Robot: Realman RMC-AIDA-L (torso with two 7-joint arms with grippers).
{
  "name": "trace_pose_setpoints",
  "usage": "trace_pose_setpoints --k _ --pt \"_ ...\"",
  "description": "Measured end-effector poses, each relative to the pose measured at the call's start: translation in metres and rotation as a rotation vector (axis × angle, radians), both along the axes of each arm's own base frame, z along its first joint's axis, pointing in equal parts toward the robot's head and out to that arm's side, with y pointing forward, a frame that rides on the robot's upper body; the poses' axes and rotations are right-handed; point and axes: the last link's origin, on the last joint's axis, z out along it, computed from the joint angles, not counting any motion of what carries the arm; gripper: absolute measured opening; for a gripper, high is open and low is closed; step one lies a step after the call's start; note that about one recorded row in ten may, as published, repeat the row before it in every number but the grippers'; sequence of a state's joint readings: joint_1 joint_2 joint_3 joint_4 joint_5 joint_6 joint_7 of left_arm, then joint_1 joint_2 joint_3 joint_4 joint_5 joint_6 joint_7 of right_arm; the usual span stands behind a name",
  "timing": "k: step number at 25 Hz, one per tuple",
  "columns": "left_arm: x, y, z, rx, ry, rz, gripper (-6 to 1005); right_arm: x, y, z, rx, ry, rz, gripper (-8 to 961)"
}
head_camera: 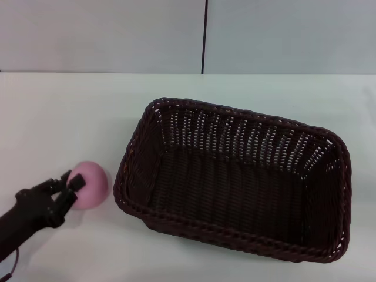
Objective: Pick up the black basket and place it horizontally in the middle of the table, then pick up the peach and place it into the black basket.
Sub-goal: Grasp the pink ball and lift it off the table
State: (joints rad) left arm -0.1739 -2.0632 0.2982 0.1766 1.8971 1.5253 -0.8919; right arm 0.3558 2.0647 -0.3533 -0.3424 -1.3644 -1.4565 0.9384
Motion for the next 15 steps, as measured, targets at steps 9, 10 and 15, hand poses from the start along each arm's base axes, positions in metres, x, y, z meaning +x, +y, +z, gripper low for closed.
trace_pose_setpoints --k 9,10,15 --pt "0.009 0.008 0.026 0.230 -0.165 0.030 162 0.000 -0.001 -0.003 -0.003 0.003 -0.003 332" --pt "0.009 0.008 0.026 0.230 -0.165 0.030 158 0.000 -0.001 -0.005 -0.005 0.007 -0.004 332" --pt "0.036 0.026 0.026 0.250 -0.284 -0.073 131 0.001 -0.001 -0.012 -0.012 0.007 -0.019 332"
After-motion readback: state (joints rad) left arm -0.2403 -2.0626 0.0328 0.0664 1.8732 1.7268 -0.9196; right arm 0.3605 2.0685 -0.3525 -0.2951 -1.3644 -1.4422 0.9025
